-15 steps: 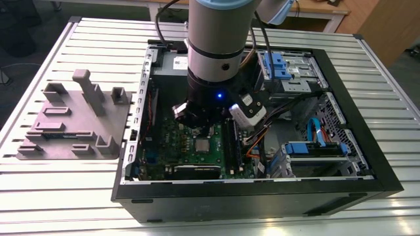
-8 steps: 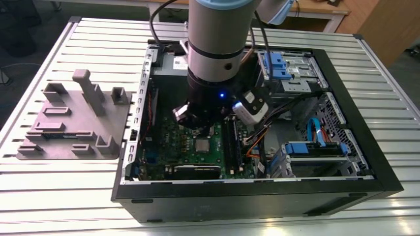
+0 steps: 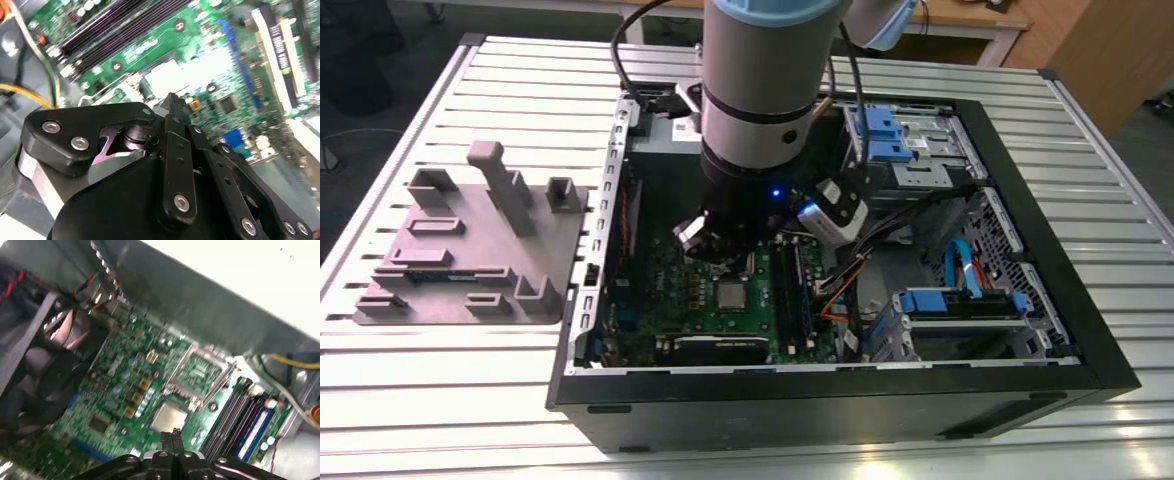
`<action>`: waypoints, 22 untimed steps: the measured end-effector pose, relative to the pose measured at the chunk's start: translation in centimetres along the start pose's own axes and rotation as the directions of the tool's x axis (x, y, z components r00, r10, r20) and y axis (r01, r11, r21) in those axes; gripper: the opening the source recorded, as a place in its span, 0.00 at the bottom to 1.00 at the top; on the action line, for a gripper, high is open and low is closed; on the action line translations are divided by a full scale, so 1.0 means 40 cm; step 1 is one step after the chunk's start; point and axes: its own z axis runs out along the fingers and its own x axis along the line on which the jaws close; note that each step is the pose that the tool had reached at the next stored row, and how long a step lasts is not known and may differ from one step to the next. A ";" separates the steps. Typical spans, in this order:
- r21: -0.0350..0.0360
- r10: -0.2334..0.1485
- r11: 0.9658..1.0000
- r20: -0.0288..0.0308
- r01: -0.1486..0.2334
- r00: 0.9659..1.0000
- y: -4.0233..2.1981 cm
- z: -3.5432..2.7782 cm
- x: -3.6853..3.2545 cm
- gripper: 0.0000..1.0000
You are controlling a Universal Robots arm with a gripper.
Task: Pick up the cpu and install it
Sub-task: 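Close the cpu cover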
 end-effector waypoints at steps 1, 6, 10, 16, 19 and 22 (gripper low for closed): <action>-0.017 -0.002 1.000 0.008 0.002 1.000 0.000 0.000 0.000 0.10; -0.044 -0.061 0.997 0.021 0.062 0.998 0.000 0.007 0.000 0.10; -0.045 -0.134 0.990 0.019 0.135 0.991 -0.001 0.014 0.000 0.10; -0.064 -0.205 0.976 0.032 0.207 0.978 -0.005 0.021 -0.007 0.10; -0.077 -0.205 0.975 0.038 0.208 0.978 -0.018 0.025 -0.033 0.10; -0.084 -0.205 0.975 0.036 0.208 0.978 -0.034 0.029 -0.063 0.10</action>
